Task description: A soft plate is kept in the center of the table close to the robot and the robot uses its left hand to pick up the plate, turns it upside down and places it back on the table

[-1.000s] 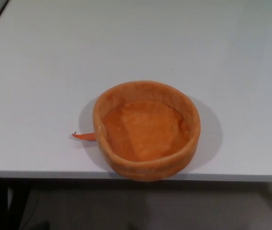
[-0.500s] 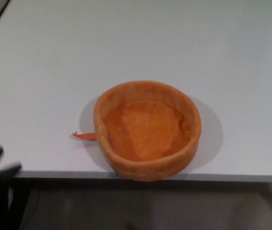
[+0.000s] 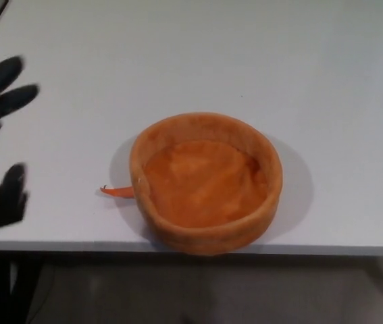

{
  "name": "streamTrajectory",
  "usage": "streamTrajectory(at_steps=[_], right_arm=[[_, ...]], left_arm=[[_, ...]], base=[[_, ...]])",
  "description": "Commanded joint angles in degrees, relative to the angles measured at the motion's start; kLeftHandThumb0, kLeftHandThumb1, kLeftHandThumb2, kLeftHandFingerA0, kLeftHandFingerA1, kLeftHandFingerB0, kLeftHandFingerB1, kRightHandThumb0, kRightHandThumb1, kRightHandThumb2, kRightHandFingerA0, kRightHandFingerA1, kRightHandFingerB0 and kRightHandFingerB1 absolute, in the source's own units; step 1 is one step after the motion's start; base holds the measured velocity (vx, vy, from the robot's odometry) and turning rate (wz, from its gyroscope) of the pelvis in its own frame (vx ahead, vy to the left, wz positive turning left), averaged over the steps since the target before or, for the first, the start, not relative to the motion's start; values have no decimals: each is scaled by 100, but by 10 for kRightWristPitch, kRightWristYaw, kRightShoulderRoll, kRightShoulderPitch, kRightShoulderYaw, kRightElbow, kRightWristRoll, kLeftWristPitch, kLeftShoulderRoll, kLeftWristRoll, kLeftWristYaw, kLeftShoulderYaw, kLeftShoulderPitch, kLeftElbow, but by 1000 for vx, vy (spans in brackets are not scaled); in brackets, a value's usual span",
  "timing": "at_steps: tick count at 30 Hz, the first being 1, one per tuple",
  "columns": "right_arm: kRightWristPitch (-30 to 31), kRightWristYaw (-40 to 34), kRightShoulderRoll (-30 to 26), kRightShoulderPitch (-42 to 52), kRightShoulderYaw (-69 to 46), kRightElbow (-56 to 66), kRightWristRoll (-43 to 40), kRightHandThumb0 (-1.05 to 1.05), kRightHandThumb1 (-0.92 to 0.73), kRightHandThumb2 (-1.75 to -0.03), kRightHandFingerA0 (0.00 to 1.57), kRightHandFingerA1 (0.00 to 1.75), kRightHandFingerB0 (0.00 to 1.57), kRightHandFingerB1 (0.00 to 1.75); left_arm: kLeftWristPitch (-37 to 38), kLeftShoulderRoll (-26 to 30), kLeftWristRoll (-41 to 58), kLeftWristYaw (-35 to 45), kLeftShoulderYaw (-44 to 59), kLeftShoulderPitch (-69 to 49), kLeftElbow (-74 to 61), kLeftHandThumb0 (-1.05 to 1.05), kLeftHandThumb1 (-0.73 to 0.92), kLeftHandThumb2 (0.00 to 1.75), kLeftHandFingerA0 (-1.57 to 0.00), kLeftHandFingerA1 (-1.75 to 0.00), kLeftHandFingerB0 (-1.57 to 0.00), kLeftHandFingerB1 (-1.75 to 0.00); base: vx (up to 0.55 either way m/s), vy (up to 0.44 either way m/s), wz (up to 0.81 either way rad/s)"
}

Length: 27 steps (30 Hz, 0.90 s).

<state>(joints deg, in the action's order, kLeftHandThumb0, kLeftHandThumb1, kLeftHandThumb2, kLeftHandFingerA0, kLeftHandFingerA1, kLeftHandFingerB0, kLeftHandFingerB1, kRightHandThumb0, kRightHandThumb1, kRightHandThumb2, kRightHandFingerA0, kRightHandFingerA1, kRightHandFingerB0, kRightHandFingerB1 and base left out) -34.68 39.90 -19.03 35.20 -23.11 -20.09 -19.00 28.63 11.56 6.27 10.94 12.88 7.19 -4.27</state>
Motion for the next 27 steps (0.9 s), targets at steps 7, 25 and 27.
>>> streamTrajectory(at_steps=[7, 25, 27], right_arm=[[-22, 6, -5, -3, -3, -16, -5, -78, -77, -109, 21, 52, 7, 38], [-4, 9, -6, 0, -6, -5, -16, -80, -92, -71, 27, 42, 16, 28], [-10, 4, -7, -3, -6, -11, -7, -80, -77, -110, 22, 52, 8, 40]], left_arm=[[-113, 59, -170, -14, -85, 106, -13, -99, 68, 83, -30, -49, -25, -37], [-94, 165, -366, 15, -235, 189, 51, -105, 80, 66, -28, -37, -26, -29], [-95, 173, -382, 21, -255, 190, 52, -105, 79, 65, -28, -37, -25, -29]], base=[[0, 0, 0], [0, 0, 0], [0, 0, 0]])
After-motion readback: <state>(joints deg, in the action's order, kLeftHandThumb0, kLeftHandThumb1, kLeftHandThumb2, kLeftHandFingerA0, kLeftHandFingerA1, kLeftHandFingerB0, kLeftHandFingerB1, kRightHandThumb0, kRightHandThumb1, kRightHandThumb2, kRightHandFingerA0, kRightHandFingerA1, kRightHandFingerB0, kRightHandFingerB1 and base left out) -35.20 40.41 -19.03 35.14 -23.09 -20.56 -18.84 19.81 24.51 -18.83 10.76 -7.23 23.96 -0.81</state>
